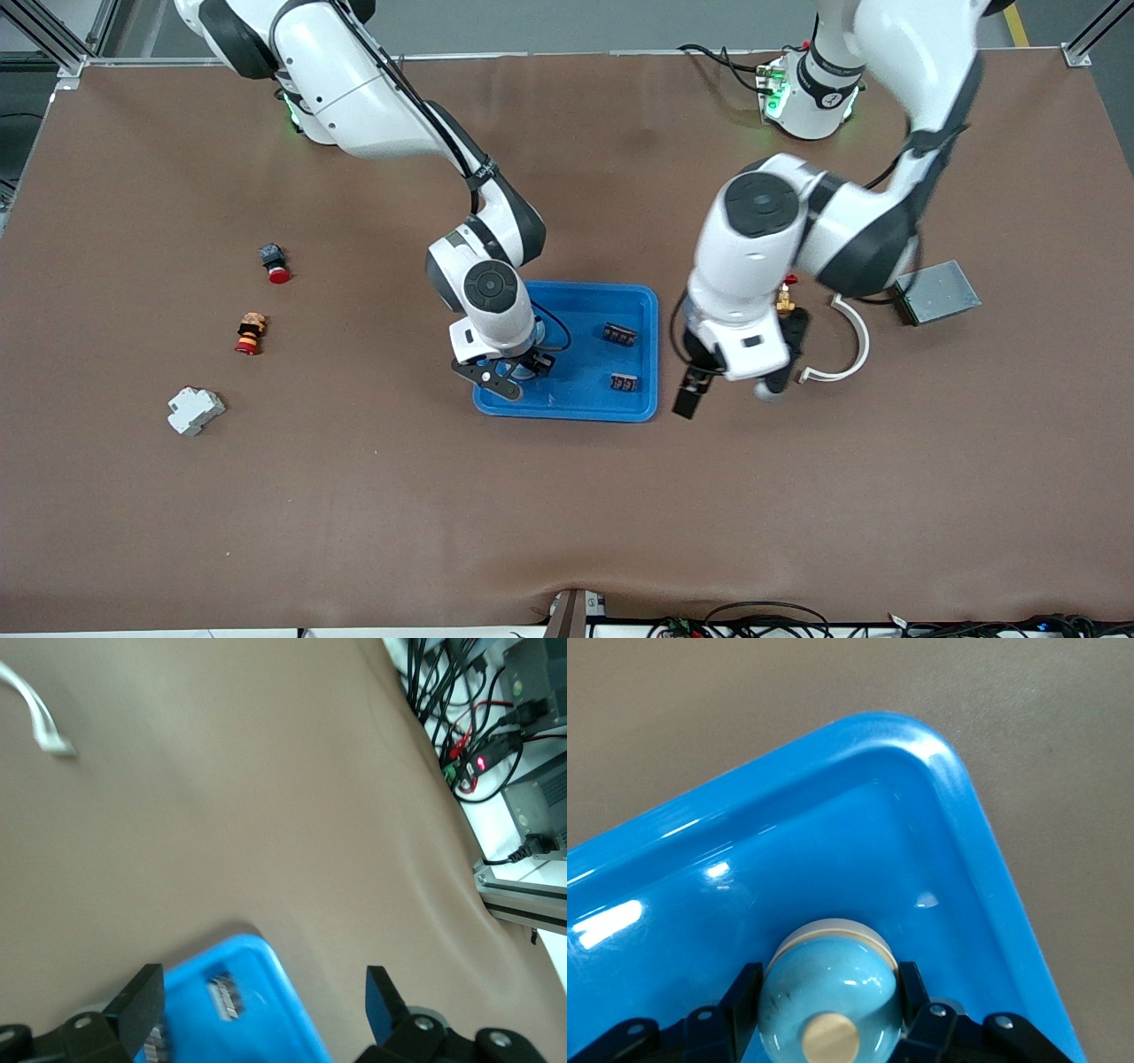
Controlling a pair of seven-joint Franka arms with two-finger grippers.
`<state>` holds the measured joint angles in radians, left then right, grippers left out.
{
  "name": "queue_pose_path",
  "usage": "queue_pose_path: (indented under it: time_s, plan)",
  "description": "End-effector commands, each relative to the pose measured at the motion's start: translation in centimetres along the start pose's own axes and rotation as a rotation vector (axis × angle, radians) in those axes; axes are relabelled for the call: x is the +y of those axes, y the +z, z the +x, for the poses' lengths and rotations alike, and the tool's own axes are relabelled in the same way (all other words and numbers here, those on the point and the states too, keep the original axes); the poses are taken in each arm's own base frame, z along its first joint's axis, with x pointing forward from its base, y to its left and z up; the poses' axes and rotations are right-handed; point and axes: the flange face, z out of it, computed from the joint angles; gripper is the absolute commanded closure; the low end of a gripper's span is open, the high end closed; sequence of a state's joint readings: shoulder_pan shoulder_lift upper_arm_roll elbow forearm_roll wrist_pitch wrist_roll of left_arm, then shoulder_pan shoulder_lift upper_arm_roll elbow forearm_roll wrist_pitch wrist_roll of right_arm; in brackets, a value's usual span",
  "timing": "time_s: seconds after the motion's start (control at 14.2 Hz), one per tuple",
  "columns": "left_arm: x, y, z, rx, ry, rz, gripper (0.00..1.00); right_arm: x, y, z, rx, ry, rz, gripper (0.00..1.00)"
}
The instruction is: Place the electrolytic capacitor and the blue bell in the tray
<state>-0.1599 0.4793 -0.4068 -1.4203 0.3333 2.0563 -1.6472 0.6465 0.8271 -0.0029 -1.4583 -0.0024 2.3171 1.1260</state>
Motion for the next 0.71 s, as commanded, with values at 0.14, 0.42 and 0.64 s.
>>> queue_pose_path:
  time_s: [0.14, 0.42, 0.64]
  plan:
    - [-4.0, -6.8, 6.9, -0.021, 0.169, 0.087, 0.00, -0.5, 1.0, 0.2, 0.015, 0.014, -0.011, 1.00]
    - [-7.3, -11.3, 12.3, -0.145, 0.106, 0.092, 0.00, -0.5, 0.8, 0.5, 0.026, 0.008, -0.011, 1.00]
    - [-10.2, -13.8, 17.0, -0.131, 0.235, 0.106, 0.00, -0.6, 0.4, 1.0, 0.028, 0.011, -0.008, 1.00]
